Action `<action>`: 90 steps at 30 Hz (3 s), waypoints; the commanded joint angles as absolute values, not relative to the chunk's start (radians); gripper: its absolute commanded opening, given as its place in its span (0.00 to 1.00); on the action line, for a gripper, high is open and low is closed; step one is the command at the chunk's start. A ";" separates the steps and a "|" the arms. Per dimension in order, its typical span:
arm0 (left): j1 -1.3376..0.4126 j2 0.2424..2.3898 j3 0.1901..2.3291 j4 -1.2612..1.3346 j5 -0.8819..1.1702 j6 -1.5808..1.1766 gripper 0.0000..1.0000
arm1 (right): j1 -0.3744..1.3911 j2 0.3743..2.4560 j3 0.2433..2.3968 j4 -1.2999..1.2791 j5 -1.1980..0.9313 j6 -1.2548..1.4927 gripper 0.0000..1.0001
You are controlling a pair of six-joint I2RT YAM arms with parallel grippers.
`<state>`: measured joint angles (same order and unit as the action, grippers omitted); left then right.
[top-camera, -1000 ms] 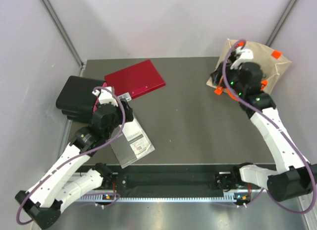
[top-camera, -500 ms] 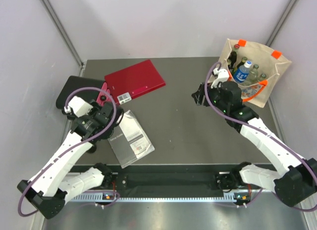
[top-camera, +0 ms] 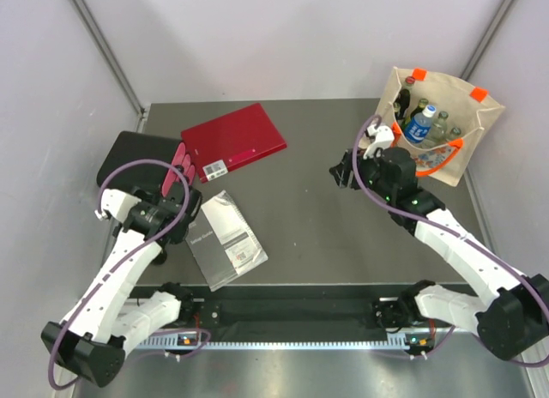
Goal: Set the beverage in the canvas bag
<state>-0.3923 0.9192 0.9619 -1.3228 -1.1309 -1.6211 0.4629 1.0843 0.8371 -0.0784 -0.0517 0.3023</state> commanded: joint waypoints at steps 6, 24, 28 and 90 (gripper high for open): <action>-0.345 0.911 1.061 -1.180 -1.259 -1.154 0.73 | 0.609 1.153 0.801 0.288 -0.146 0.292 0.65; -0.347 0.687 1.368 -0.615 -0.333 -0.469 0.99 | 1.106 2.133 1.457 0.991 -0.287 0.282 0.67; -0.356 0.672 1.384 -0.612 -0.295 -0.508 0.99 | 1.170 2.268 1.587 0.988 -0.311 0.240 0.70; -0.109 0.877 0.993 -1.508 -0.865 -1.397 0.89 | 1.204 1.537 0.732 1.175 -0.080 0.118 0.83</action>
